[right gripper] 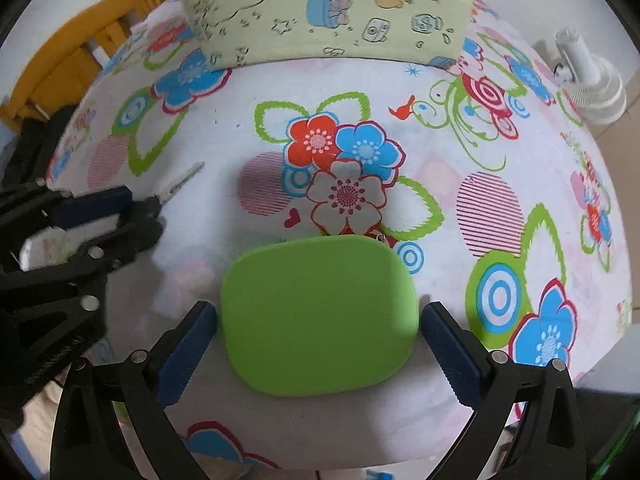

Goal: Organize rigid objects
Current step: 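Grasp the black car key with the left tool while the right tool grasps the green case, then lift the car key and green case and carry both over the fabric box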

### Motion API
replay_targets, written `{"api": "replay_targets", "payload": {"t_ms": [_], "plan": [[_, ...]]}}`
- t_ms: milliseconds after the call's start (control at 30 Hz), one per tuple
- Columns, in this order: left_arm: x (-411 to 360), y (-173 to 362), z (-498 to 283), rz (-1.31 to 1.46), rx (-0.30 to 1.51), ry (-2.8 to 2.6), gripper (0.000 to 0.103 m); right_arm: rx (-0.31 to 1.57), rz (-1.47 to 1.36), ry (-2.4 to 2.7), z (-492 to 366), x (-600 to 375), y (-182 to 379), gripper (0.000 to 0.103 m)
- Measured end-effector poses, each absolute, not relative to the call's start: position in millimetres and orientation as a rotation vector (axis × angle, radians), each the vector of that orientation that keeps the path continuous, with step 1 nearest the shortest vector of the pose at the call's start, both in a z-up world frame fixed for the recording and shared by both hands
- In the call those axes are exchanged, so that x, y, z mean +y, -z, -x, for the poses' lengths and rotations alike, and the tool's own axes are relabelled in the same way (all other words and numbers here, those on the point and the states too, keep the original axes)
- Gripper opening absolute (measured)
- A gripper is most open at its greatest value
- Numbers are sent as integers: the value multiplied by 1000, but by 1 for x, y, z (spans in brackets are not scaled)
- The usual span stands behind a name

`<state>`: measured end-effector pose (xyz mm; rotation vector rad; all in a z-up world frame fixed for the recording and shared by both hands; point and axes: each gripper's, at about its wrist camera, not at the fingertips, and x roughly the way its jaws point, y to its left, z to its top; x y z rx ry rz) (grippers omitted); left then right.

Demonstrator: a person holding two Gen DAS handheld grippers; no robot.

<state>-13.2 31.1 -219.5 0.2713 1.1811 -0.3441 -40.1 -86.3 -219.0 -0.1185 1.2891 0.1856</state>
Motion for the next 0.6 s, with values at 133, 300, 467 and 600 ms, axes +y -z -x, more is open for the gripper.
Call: {"api": "replay_targets", "payload": {"t_ms": [133, 300, 467, 600], "plan": [[30, 220, 14, -252, 1182, 342, 32, 1247, 109, -184, 44, -86, 219, 97], [25, 218, 14, -248, 1176, 350, 32, 1226, 128, -190, 49, -82, 218, 95], [26, 214, 8, -220, 1174, 331, 32, 1190, 153, -159, 42, -80, 212, 95], [27, 207, 4, -209, 1163, 317, 32, 1184, 147, -151, 37, -84, 205, 95]]}}
